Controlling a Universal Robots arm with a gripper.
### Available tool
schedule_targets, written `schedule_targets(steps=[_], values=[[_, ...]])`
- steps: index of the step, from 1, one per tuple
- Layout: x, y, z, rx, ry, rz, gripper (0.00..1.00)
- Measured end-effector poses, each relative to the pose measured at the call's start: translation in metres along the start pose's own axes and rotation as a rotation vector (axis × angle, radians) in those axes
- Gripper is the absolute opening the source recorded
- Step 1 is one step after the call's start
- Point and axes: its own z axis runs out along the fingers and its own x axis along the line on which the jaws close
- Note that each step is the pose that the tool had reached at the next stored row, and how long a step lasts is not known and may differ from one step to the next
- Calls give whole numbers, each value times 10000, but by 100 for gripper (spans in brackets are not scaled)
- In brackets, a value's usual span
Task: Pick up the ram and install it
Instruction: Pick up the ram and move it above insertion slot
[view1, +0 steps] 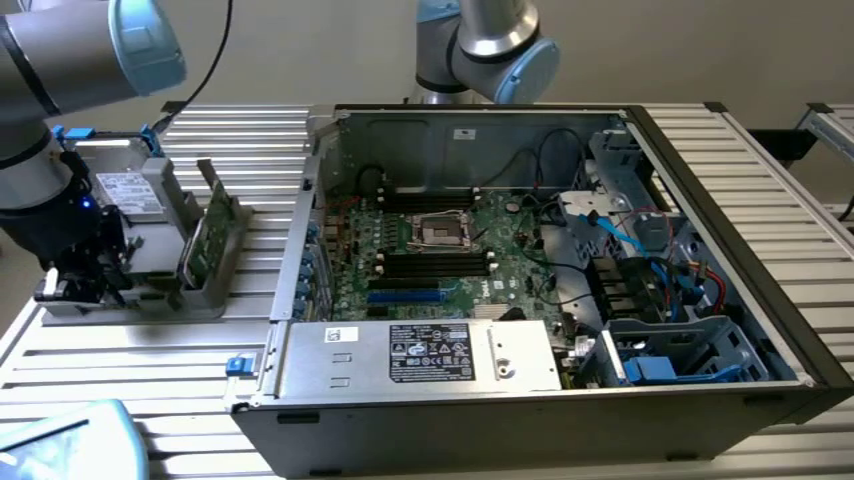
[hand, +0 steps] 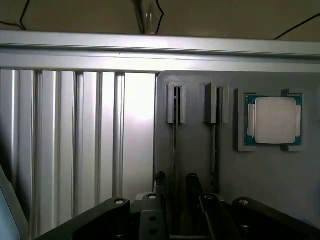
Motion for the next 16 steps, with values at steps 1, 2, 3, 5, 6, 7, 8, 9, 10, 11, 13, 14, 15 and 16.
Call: schedule_targets(steps=[1,2,3,5,6,7,8,9,10,11,13,14,15,16], values=[[0,-1,19,1,-2,0,31],[1,-2,36,-1,-3,0,31],[2,-3,54,-1,-5,0,31],[3,-5,93,0,-14,-1,31],[3,-6,109,-1,-18,-1,31],[4,-6,122,1,-22,-2,31],[4,-6,122,0,-21,-2,31],[4,-6,122,-1,-22,-2,31],[4,-6,122,-1,-21,-2,31],[3,-7,123,0,-23,-1,31],[3,-9,124,0,-23,-1,31],[3,-9,124,-2,-22,-1,31],[3,-10,123,-2,-22,-2,31],[3,-9,123,-2,-21,-1,31]])
